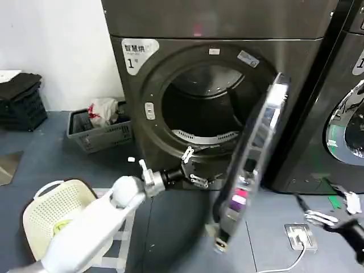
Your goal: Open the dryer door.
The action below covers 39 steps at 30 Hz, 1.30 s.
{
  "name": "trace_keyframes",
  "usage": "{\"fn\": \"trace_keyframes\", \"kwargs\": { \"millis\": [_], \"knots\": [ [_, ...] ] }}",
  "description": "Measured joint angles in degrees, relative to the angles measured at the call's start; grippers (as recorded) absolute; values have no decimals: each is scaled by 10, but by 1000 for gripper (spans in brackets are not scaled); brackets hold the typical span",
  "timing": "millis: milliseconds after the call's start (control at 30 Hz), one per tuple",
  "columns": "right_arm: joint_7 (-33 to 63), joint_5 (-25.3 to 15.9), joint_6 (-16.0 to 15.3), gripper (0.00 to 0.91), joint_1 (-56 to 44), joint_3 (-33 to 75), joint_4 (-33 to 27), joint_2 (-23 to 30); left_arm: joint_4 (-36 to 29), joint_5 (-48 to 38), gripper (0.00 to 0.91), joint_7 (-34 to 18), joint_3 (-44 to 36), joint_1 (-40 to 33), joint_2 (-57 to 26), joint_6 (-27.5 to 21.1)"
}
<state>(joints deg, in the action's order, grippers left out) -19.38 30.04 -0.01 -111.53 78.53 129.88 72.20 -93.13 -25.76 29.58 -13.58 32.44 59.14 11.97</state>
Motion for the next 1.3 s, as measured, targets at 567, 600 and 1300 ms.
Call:
{"fn": "trace_keyframes", "kwargs": {
  "millis": [567, 600, 1300],
  "knots": [
    [238, -27, -31, 907, -5, 180, -83, 169, 54, 5, 907, -23, -88, -74, 52, 19],
    [249, -27, -39, 907, -3, 190, -89, 175, 58, 6, 907, -25, -93, -78, 56, 19],
    [304, -26, -44, 907, 1, 336, -203, 200, 144, 20, 907, -63, -189, -178, 145, 25]
  ]
}}
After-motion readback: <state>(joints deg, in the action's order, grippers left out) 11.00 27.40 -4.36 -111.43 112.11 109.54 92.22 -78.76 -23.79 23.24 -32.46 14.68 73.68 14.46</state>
